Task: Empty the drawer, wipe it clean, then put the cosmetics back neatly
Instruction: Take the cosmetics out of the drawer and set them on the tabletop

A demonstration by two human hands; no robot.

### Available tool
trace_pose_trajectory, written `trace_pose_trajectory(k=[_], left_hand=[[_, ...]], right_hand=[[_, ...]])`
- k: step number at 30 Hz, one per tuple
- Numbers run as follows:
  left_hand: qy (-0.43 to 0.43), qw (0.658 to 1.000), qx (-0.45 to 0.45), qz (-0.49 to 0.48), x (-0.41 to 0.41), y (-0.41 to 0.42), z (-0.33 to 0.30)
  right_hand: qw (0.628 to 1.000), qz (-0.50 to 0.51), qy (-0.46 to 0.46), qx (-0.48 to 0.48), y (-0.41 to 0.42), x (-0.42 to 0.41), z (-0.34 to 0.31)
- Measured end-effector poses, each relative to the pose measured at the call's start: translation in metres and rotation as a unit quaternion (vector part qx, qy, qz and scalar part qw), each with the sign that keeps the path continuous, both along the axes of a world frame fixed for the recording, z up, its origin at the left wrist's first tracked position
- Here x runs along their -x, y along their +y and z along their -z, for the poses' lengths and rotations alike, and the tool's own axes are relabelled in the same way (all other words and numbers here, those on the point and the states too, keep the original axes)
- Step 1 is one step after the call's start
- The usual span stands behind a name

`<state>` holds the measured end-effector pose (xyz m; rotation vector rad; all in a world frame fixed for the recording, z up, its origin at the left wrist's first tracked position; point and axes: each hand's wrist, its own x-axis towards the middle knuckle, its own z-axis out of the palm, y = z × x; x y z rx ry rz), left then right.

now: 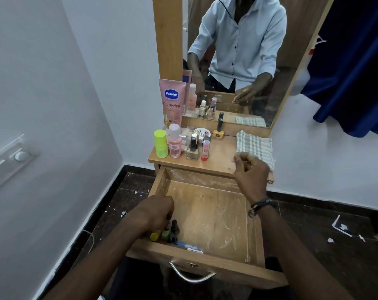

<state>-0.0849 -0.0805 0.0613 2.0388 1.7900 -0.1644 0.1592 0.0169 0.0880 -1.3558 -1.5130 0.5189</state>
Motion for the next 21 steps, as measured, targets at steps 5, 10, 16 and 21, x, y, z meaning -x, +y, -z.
trace_pose_trajectory(k=[5,10,16,21], left_hand=[[-0.054,0.997,-0.042,-0.028,0.003,0.007,-0.001],[-0.121,0.984,-0.13,-0.032,-0.012,0.014,-0.013],[-0.247,0.954,-0.172,-0.015,-0.028,0.021,-0.027],[-0.367,0.912,-0.17,-0.067,-0.031,0.017,-0.029]], right_hand=[[0.959,-0.202,-0.106,0.171,-0.034,0.018,0.016],[0.9,-0.327,-0.147,0.249,-0.045,0.038,0.032],[0.894,-0.349,-0.151,0.235,-0.048,0.042,0.03],[0.892,-0.357,-0.131,0.246,-0.042,0.029,0.019]])
